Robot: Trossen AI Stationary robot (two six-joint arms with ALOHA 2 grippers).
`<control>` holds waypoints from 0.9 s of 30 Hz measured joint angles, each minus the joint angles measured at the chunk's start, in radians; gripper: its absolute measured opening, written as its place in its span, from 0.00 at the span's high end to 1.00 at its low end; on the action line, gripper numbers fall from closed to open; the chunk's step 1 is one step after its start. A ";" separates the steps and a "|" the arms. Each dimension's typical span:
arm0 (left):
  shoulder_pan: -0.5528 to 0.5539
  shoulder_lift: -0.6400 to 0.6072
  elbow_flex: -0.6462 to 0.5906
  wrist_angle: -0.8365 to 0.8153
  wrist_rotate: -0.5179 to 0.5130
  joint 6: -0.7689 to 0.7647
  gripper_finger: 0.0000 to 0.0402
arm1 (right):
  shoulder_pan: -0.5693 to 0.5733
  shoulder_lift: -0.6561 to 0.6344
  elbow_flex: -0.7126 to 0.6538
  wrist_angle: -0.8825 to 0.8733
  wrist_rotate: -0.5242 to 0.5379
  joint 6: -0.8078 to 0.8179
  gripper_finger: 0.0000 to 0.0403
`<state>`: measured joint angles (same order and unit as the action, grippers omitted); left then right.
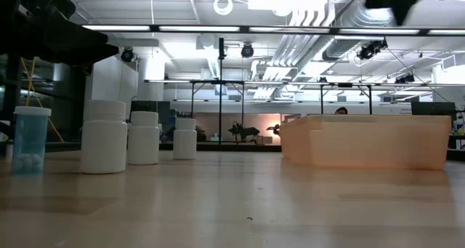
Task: Pick and place pill bottles into a basket
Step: Put the yellow pill bottle into the orange container
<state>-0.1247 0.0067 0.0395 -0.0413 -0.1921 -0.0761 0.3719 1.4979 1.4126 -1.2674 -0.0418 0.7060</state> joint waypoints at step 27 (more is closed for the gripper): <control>0.000 0.000 0.000 0.000 0.000 0.000 0.45 | 0.586 0.000 -0.185 0.121 -0.002 1.025 0.54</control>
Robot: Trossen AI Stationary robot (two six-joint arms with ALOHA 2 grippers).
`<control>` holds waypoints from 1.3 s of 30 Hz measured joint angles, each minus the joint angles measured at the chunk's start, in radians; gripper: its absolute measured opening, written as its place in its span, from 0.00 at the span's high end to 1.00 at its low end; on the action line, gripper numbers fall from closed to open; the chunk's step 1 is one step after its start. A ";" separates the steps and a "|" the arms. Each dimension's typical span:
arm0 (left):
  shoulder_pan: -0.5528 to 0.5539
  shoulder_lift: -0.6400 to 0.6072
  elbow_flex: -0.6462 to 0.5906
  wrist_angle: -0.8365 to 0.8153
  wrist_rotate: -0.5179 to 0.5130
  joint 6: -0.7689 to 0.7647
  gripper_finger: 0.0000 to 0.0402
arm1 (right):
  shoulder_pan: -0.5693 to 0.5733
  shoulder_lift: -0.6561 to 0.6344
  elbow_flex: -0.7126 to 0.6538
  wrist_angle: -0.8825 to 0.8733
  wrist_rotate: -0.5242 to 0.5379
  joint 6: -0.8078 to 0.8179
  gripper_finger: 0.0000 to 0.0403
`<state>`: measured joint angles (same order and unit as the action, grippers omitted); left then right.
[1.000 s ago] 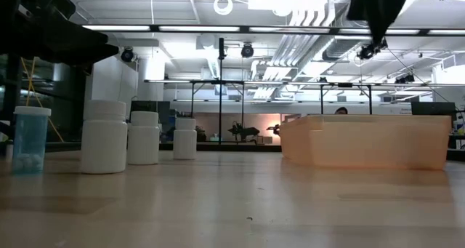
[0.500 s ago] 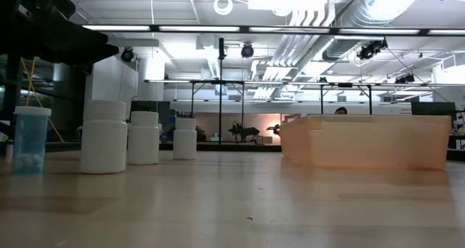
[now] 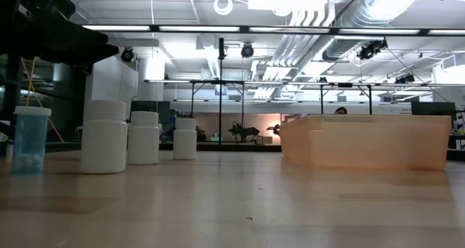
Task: Pick and place pill bottles into a basket
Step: Put the yellow pill bottle into the orange container
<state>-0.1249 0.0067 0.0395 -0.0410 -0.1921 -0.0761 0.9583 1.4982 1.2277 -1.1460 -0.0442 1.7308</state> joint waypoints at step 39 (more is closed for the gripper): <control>0.000 0.000 0.000 0.000 0.000 0.000 0.45 | 0.031 0.001 -0.256 0.220 -0.026 -0.056 0.53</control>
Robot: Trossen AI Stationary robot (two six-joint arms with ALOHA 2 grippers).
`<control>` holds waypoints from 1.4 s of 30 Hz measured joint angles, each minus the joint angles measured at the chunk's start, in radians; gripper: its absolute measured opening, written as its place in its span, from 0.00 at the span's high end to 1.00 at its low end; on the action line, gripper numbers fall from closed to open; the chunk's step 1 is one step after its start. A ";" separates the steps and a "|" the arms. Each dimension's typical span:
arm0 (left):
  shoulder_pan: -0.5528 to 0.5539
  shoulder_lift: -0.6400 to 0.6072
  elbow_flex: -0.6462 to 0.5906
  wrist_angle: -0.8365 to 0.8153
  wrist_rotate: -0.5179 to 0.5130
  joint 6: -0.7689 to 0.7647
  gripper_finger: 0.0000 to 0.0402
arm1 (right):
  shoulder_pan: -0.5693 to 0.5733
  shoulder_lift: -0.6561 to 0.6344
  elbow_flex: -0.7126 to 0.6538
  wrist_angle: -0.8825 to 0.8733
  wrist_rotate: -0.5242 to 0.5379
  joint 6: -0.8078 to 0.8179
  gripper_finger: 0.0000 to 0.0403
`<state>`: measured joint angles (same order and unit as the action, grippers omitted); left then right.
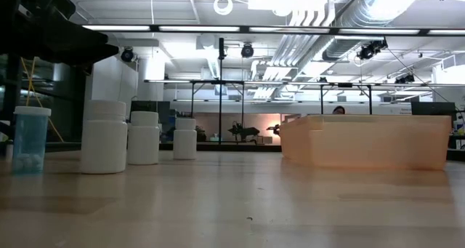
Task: Pick and place pill bottles into a basket
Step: Put the yellow pill bottle into the orange container
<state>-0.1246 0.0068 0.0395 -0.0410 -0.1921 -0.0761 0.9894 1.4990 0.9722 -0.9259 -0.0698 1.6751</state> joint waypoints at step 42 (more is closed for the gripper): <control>0.000 0.000 0.000 0.000 0.000 0.000 0.45 | 0.020 0.085 0.000 0.004 -0.046 -0.019 0.67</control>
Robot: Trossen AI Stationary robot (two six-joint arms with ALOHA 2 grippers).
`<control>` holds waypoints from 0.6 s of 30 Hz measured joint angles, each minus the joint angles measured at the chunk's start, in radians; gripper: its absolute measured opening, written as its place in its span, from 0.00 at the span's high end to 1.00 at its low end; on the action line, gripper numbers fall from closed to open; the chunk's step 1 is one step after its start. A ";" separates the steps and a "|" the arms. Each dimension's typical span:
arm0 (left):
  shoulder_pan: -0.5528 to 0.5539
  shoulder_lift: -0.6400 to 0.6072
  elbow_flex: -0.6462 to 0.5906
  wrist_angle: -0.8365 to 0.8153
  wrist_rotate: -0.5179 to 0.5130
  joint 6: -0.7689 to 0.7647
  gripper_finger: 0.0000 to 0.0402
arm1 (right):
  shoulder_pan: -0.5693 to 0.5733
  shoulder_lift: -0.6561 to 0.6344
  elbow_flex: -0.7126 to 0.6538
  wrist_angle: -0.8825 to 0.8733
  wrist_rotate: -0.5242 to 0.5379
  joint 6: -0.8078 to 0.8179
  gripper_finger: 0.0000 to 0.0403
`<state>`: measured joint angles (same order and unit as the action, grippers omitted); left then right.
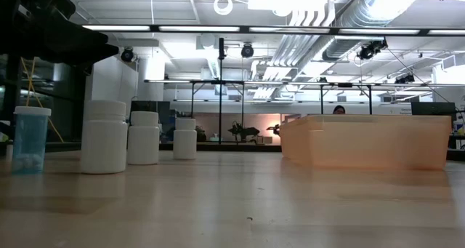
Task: Pick and place pill bottles into a basket
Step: Put the yellow pill bottle into the orange container
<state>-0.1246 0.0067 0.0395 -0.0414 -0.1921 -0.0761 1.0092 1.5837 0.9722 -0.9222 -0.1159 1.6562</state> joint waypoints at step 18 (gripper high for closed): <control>0.000 0.000 0.000 0.000 0.000 0.000 0.45 | -0.128 -0.004 0.001 0.019 -0.006 -0.226 0.72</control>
<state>-0.1247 0.0069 0.0395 -0.0410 -0.1921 -0.0761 0.8808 1.5802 0.9730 -0.9033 -0.1220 1.4301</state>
